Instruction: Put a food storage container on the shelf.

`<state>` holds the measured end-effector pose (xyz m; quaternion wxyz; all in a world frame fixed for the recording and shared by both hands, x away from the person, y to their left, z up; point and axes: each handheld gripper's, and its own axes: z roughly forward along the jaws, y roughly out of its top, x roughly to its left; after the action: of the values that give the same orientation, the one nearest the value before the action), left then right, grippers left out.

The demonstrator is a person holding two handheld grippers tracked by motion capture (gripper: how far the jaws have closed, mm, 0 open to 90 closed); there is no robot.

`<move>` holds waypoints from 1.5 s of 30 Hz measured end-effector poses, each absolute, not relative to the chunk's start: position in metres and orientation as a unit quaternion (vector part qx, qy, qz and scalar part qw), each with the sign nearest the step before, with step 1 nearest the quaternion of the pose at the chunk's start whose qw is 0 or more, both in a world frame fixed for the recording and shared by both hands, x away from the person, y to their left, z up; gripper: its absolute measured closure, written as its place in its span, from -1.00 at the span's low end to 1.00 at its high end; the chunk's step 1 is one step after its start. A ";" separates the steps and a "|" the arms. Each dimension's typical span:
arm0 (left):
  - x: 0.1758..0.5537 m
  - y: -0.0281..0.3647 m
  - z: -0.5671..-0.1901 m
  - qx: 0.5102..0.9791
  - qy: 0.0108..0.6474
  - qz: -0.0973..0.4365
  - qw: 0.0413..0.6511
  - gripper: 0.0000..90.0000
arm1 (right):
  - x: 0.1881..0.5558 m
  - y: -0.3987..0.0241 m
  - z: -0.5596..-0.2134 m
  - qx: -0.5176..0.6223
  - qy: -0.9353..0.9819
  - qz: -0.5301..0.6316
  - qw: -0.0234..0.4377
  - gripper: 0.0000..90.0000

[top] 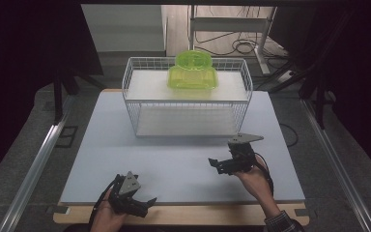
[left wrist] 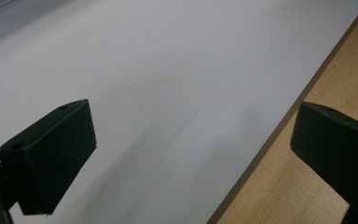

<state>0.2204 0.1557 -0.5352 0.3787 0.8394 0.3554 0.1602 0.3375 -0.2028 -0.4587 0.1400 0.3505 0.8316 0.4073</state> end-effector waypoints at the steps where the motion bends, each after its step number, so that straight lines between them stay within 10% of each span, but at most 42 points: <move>1: 0.220 0.156 -0.535 0.840 0.355 0.161 0.378 -1.00 | 0.337 -0.203 -0.460 0.350 0.832 0.407 0.140 -0.96; 45: 0.221 0.155 -0.537 0.844 0.358 0.163 0.364 -1.00 | 0.303 -0.239 -0.493 0.378 0.836 0.367 0.150 -0.99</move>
<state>0.2208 0.1547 -0.5369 0.3645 0.8441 0.3578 0.1635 0.3030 -0.2390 -0.4934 0.1502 0.3784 0.8363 0.3672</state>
